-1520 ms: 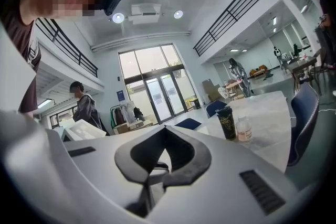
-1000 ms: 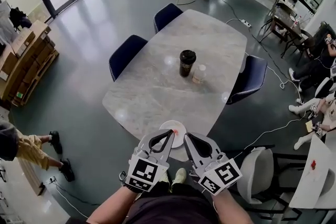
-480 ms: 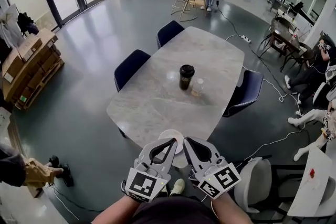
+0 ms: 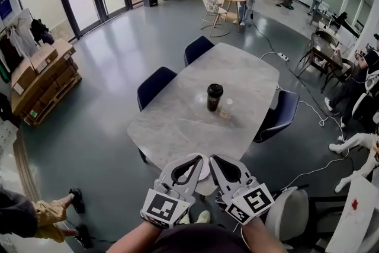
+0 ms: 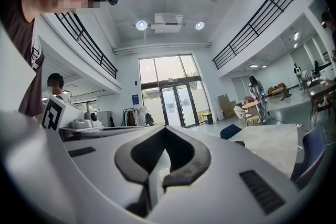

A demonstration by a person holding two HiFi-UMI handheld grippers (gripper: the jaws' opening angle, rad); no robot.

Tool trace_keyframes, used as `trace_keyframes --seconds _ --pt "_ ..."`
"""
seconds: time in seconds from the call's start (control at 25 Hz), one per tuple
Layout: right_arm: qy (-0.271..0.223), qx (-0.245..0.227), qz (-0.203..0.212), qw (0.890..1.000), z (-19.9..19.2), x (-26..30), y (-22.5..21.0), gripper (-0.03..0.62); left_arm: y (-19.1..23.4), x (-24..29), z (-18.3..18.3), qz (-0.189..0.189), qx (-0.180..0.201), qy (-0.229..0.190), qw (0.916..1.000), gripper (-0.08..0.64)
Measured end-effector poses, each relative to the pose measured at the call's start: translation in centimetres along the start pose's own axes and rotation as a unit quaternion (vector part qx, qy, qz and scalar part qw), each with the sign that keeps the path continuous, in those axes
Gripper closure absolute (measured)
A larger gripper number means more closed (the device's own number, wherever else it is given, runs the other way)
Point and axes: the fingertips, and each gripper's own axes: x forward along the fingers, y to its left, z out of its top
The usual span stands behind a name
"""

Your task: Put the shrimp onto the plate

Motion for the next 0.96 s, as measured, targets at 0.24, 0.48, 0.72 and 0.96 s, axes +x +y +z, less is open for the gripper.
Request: trace_keyframes --seconds 0.24,0.48,0.72,0.96 --pt "0.001 -0.005 0.010 1.000 0.0 -0.5 0.6 0.591 -0.8 -0.4 0.1 0.005 0.001 -0.006 1.0000 0.552" --pt "0.004 -0.005 0.017 1.000 -0.4 -0.9 1.0 0.591 -1.3 -0.7 -0.4 0.008 0.000 -0.005 1.0000 0.552" --pt "0.008 -0.007 0.019 1.000 -0.8 -1.6 1.0 0.591 -1.9 -1.0 -1.0 0.014 0.001 -0.004 0.9999 0.552" --pt "0.009 -0.006 0.020 1.000 -0.7 -1.7 0.8 0.591 -2.0 -0.9 -0.7 0.019 0.000 0.000 0.9998 0.552"
